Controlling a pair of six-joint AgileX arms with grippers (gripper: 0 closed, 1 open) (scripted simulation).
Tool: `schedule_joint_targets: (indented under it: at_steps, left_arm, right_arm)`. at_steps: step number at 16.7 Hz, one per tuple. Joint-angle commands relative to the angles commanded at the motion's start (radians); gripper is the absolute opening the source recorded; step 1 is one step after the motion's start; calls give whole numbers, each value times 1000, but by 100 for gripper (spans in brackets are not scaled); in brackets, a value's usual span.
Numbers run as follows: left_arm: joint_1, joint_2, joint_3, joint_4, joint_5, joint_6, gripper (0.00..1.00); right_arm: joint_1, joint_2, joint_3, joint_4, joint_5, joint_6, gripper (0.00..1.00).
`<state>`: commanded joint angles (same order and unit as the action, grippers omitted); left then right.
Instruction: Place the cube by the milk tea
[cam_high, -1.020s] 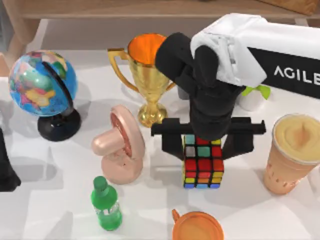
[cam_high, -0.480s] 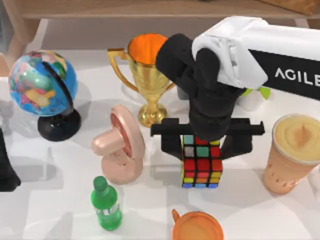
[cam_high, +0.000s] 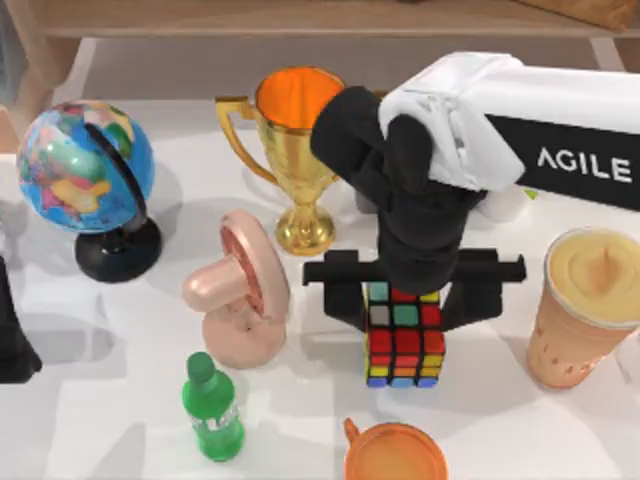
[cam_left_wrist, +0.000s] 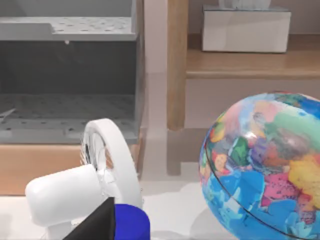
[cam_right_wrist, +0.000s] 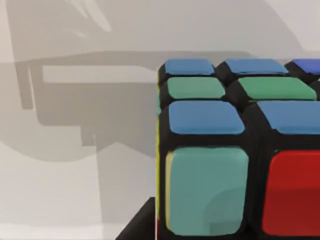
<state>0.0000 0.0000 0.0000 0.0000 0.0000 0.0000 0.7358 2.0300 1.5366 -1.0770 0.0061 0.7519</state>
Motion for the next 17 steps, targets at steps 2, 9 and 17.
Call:
schedule_joint_targets:
  at_steps: [2, 9, 17]
  left_arm:
    - [0, 0, 0, 0, 0, 0, 100]
    - [0, 0, 0, 0, 0, 0, 100]
    - [0, 0, 0, 0, 0, 0, 100]
  right_arm:
    - [0, 0, 0, 0, 0, 0, 8]
    - [0, 0, 0, 0, 0, 0, 60]
    - [0, 0, 0, 0, 0, 0, 100]
